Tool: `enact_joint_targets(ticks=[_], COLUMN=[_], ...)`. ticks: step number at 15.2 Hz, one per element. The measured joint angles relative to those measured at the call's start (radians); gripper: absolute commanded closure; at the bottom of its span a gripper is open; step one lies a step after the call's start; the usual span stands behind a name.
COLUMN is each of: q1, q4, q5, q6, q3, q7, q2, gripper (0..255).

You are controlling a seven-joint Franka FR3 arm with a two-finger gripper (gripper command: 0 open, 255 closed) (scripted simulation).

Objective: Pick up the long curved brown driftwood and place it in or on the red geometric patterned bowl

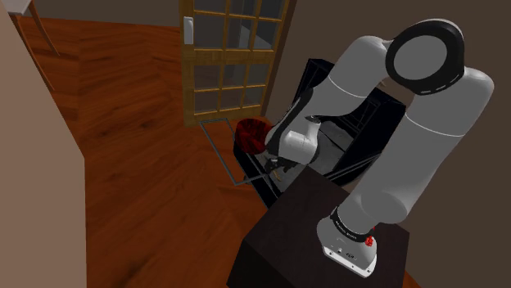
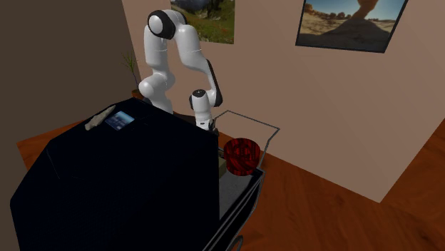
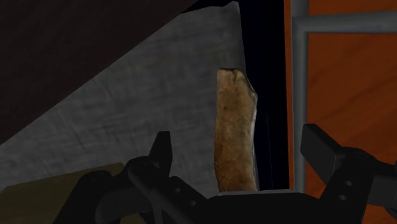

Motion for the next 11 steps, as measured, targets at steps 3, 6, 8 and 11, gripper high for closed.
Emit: enact_joint_targets(ticks=[3, 6, 8, 11], q1=[-0.017, -0.019, -0.021, -0.025], q4=[0.008, 0.009, 0.007, 0.009], q5=[0.043, 0.049, 0.051, 0.063], q6=[0.005, 0.005, 0.01, 0.011], q3=[0.025, 0.028, 0.027, 0.033], q7=[-0.034, -0.039, -0.039, -0.048], q2=[0.011, 0.012, 0.009, 0.011], gripper=[0, 255, 255, 255])
